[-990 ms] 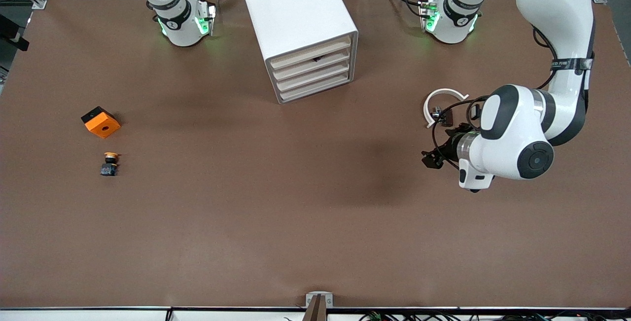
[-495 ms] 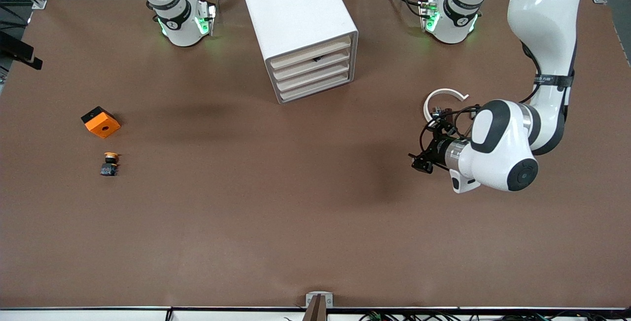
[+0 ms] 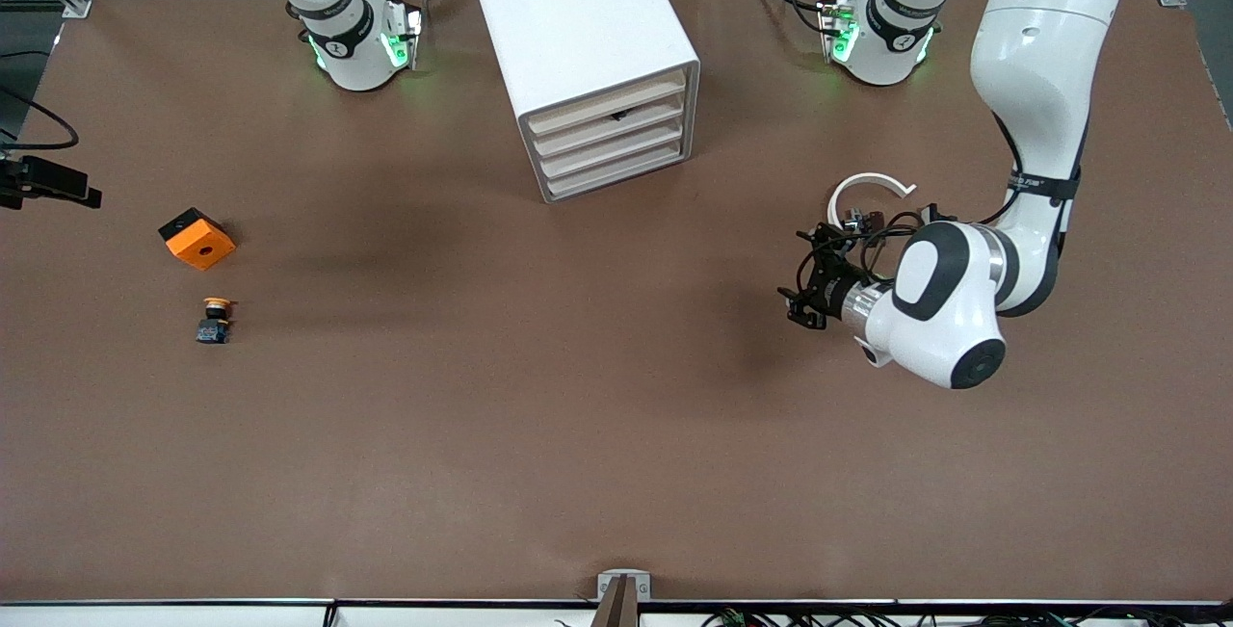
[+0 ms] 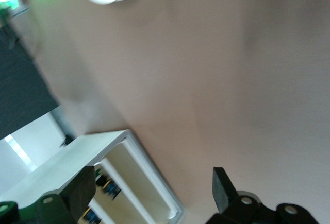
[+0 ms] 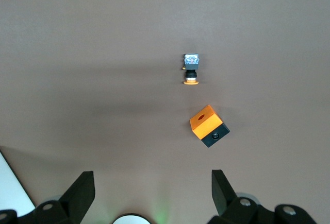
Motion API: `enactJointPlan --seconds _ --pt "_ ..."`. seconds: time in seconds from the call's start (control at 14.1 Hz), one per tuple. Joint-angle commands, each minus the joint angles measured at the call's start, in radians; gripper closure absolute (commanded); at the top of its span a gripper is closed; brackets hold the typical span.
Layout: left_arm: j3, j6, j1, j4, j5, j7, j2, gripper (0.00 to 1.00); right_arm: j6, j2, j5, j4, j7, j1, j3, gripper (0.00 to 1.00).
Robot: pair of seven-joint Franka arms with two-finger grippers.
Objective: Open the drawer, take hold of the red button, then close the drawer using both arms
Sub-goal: 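Bring the left gripper to the front of the cabinet drawer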
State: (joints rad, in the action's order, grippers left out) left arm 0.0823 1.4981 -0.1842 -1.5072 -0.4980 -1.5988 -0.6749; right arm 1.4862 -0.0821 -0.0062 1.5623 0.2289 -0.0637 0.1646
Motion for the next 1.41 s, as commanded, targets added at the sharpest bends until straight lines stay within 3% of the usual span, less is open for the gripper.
enactJointPlan --seconds 0.0,0.21,0.64,1.06,1.34 --pt "0.017 -0.105 0.009 0.032 -0.048 -0.111 -0.044 0.0 -0.017 0.002 0.02 -0.016 0.006 -0.021 -0.008 0.0" --pt "0.02 -0.168 0.011 0.032 -0.118 -0.229 -0.061 0.0 -0.023 0.004 0.035 -0.018 -0.179 -0.004 -0.017 0.0" --pt "0.043 -0.236 -0.003 0.027 -0.261 -0.438 -0.121 0.0 -0.023 0.01 0.038 -0.025 -0.705 0.178 -0.027 0.0" --pt "0.089 -0.249 -0.038 0.021 -0.324 -0.543 -0.158 0.0 -0.014 -0.008 0.035 -0.061 -0.989 0.312 -0.027 0.0" --pt "0.089 -0.249 -0.077 0.009 -0.324 -0.546 -0.158 0.31 -0.011 -0.045 0.038 -0.093 -1.149 0.383 -0.027 0.0"
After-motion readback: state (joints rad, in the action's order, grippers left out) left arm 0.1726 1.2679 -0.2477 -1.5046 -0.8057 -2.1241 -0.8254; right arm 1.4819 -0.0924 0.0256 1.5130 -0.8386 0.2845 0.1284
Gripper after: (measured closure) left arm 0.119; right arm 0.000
